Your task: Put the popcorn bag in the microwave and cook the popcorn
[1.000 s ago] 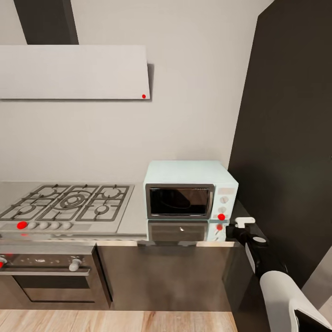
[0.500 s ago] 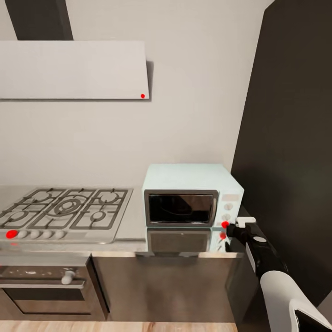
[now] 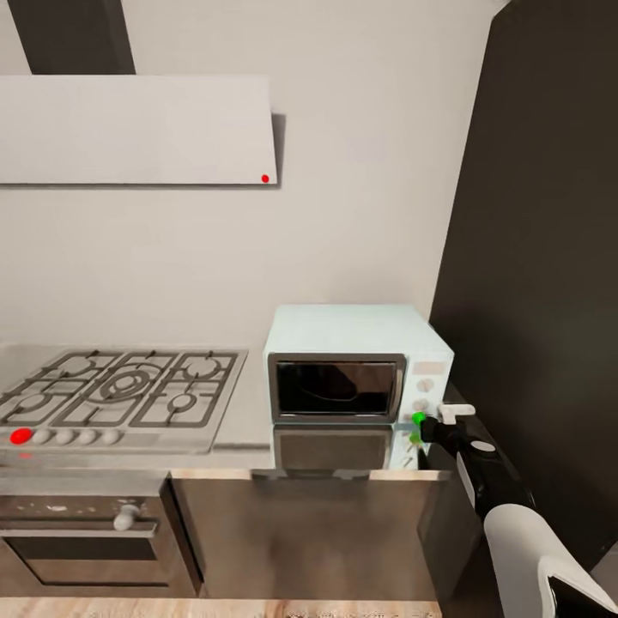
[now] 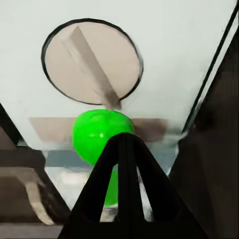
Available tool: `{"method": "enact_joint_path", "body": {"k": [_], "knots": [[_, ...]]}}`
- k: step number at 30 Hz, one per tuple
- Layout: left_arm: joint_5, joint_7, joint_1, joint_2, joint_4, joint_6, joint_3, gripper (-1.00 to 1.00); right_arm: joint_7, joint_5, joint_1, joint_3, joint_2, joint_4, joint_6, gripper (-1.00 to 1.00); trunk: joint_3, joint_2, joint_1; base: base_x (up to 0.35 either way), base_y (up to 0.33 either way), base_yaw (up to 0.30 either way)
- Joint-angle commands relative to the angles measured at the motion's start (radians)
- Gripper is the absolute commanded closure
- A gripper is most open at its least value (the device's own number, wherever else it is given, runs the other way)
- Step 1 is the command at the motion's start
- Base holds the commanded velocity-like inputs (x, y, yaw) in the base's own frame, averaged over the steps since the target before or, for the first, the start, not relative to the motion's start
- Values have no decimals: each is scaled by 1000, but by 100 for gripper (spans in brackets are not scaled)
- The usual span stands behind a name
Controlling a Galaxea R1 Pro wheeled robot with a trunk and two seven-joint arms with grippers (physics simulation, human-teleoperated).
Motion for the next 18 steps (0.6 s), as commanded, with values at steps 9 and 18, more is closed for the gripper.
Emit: {"method": "enact_joint_path", "body": {"k": [9,18], "knots": [[7,4,0,0,0,-2,-8,-100,11,8,-1,-6,1,-3,8,100,-2,-1,0,-336,69,0],[7,4,0,0,0,-2,-8,-100,30,19,-1,-2,3,-166,272,100,-2,-1,0,-338,133,0]]}}
